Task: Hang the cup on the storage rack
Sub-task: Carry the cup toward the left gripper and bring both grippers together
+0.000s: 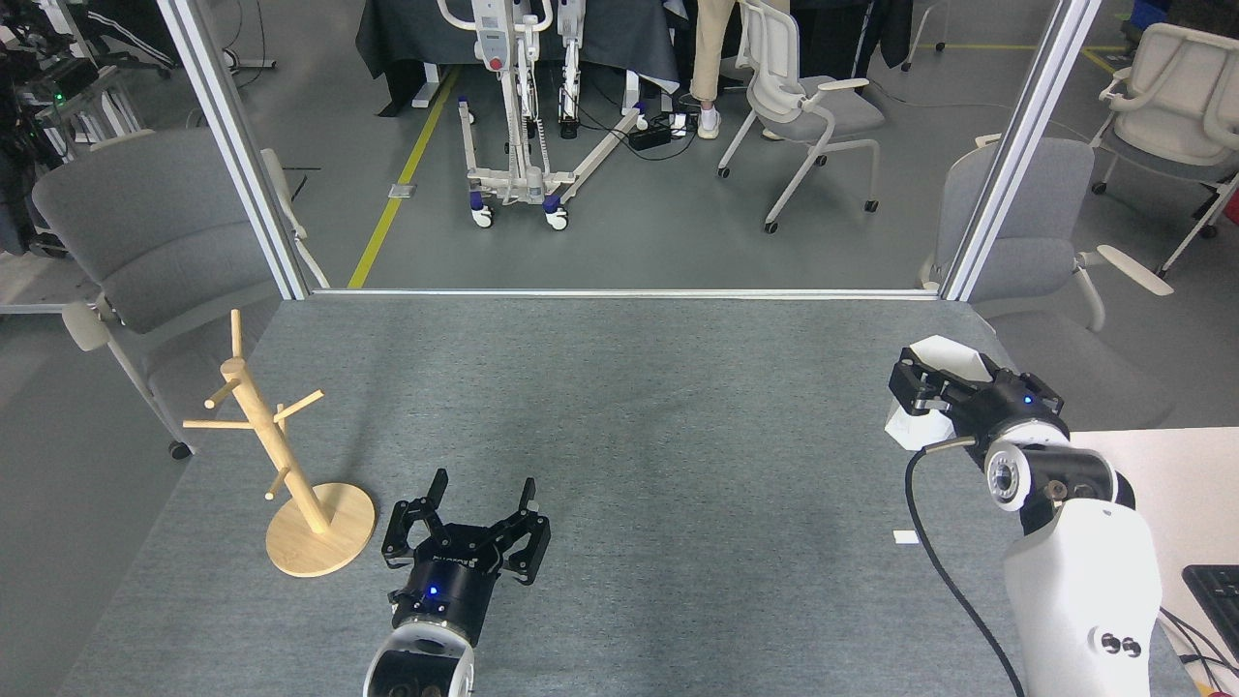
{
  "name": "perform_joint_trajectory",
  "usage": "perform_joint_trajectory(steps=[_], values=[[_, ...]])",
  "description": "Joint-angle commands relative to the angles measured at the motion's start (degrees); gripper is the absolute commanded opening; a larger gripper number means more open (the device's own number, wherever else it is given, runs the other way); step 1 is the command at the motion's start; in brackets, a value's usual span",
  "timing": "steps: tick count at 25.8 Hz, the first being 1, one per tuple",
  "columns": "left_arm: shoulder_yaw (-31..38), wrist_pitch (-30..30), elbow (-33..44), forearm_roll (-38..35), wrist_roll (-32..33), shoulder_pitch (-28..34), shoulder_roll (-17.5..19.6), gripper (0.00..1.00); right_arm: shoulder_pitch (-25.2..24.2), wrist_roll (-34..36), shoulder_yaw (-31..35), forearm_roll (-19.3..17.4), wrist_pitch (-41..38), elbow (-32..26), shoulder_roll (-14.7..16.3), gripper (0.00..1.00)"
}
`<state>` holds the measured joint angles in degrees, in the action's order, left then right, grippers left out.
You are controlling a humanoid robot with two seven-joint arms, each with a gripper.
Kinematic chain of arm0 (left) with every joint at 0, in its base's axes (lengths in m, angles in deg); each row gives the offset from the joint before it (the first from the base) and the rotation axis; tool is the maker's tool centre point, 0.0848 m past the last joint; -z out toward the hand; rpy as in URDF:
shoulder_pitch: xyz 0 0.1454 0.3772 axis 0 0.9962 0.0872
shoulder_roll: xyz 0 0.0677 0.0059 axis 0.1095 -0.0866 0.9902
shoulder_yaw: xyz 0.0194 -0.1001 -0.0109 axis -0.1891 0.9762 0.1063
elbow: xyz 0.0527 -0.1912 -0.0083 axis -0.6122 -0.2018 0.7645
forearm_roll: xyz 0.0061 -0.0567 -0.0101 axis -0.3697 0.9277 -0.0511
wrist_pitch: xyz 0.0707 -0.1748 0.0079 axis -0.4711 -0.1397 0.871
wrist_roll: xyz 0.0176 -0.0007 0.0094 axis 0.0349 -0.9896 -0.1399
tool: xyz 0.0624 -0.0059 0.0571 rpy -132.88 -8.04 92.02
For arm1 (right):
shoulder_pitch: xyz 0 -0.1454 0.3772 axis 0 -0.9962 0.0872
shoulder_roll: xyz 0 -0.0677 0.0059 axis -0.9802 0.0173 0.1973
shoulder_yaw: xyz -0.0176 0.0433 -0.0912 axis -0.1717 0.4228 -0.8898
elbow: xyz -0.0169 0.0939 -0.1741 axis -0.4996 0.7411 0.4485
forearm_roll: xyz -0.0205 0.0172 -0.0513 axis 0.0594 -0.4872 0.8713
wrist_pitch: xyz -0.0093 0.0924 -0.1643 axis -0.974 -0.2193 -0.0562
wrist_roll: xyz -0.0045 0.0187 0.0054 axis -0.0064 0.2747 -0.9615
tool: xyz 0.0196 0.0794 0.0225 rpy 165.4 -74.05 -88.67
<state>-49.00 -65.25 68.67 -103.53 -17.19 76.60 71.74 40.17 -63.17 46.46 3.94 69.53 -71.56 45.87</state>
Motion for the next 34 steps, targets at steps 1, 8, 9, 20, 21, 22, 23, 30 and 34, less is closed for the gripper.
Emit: perform_joint_trajectory(steps=[1, 8, 9, 20, 21, 22, 23, 30, 34], values=[[-2.3, 0.5, 0.0, -0.6, -0.5, 0.2, 0.1, 0.99, -0.8, -10.6, -0.8, -1.3, 4.9, -12.3, -1.1, 0.02], [-13.2, 0.4, 2.7, -2.6, 0.1, 0.3, 0.5, 0.99, -0.4, -16.1, -14.4, -1.0, 21.5, -21.8, -5.7, 0.01], [-14.9, 0.5, 3.1, -3.9, 0.2, 0.2, 0.5, 0.99, 0.2, -16.9, -17.6, -1.0, 24.4, -22.0, -6.3, 0.0], [-21.3, 1.0, -0.6, -8.9, 9.2, -8.9, -0.4, 0.99, 3.0, -22.4, -33.5, 8.5, 43.3, -22.1, -8.1, 0.0], [-21.3, 1.5, -0.8, -8.8, 9.6, -9.5, -0.4, 0.99, 3.1, -22.6, -34.0, 9.1, 44.0, -22.1, -8.1, 0.0], [-21.2, 2.6, -0.8, -8.7, 9.7, -9.8, -0.4, 0.99, 3.3, -22.6, -34.4, 9.4, 45.0, -22.0, -8.1, 0.0], [-21.2, 4.0, -0.7, -8.7, 9.9, -9.9, -0.4, 0.99, 3.9, -22.6, -35.2, 9.5, 46.1, -21.8, -8.1, 0.0], [-21.1, 9.8, 0.3, -7.3, 14.1, -10.1, -0.6, 0.99, 4.6, -22.9, -38.0, 9.6, 48.8, -21.3, -8.1, 0.0], [-21.2, 10.8, 0.6, -3.7, 16.6, -12.3, -0.6, 0.99, 4.0, -22.9, -38.3, 9.6, 48.9, -21.0, -9.1, 0.0]])
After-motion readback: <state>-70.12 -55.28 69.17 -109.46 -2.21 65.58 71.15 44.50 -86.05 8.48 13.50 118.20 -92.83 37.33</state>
